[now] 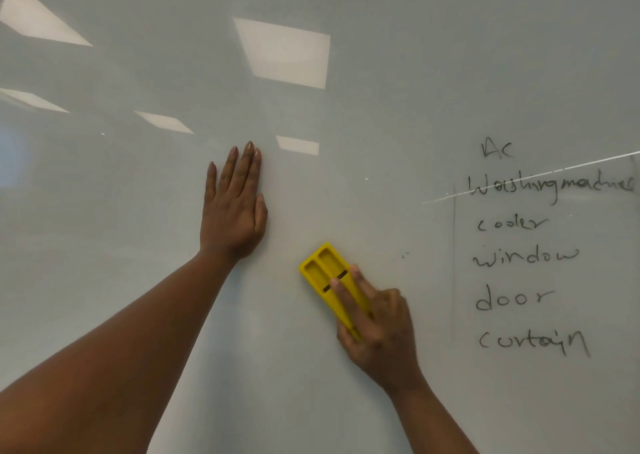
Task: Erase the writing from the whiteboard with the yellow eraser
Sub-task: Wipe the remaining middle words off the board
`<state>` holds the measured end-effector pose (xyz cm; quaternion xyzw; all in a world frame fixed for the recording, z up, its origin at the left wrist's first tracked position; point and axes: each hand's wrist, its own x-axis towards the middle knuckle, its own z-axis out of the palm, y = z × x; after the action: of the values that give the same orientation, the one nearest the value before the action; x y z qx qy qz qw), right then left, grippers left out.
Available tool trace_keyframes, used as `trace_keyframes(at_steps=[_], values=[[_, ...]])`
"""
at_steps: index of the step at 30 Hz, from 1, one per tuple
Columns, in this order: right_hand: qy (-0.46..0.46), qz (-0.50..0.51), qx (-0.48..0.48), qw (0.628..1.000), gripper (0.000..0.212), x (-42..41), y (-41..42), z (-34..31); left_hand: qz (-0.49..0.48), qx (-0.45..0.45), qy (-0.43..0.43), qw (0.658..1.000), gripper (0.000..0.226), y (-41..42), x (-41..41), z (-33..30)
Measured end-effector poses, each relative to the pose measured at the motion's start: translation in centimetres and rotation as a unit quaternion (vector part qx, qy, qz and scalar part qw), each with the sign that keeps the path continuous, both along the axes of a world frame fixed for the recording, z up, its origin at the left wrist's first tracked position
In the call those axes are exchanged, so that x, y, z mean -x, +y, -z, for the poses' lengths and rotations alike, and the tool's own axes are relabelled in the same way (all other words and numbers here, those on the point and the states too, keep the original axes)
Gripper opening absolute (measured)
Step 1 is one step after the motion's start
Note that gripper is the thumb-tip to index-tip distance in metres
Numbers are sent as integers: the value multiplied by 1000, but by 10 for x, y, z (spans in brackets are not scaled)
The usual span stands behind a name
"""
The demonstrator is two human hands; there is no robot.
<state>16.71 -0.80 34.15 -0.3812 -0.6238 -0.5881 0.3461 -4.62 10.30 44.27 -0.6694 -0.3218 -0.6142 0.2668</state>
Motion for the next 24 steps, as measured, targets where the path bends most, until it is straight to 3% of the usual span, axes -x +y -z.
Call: trace_keyframes(at_steps=[7, 13, 20, 24], values=[[148, 55, -67, 985, 47, -41, -24, -42, -6, 5, 2, 1000, 63, 1, 0, 0], [297, 27, -115, 948, 49, -35, -23, -42, -12, 5, 1, 1000, 64, 1, -1, 1], [123, 22, -63, 990, 47, -20, -12, 5, -38, 9, 6, 999, 64, 1, -2, 1], [70, 16, -22, 997, 50, -35, -17, 26, -47, 13, 12, 999, 64, 1, 0, 1]])
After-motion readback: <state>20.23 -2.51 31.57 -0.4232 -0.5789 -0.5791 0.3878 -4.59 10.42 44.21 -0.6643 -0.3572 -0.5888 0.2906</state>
